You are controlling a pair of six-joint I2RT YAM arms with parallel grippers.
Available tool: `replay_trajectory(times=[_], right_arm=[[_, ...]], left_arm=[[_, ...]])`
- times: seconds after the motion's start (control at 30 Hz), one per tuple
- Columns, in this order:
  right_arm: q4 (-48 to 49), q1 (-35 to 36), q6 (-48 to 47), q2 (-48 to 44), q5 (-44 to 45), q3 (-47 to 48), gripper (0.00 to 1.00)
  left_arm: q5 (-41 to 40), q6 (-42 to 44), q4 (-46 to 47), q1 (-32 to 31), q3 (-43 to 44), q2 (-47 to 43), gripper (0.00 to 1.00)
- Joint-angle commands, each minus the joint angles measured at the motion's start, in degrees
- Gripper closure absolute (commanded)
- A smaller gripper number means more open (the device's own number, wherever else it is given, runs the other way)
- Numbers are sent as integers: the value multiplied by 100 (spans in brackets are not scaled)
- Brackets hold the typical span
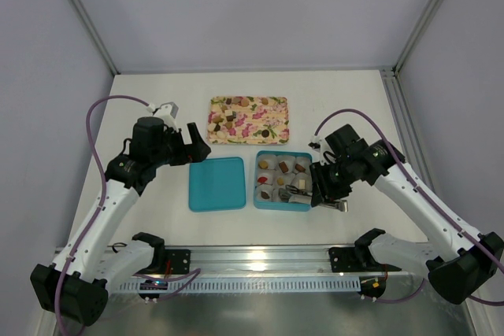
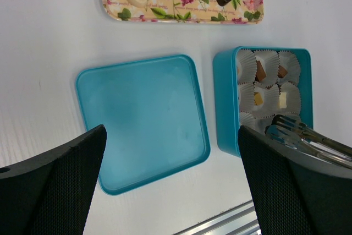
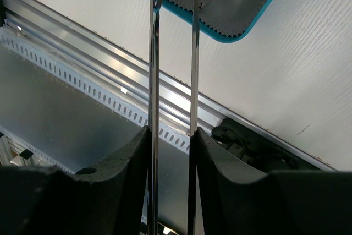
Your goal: Pack the chocolate
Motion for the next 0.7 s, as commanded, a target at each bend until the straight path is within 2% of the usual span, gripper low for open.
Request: replay_trajectory(times=[0.0,0.37,0.67], right_arm=[[105,29,-9,45,20,73,61],[96,29,-18,71,46,116,58],[35,-42,-70,193,170,512,58]], left_arm=[[34,2,89,23,-8,-5,0],[34,11,89,14,0,-5,0],[26,11,89,23,-8,-5,0]])
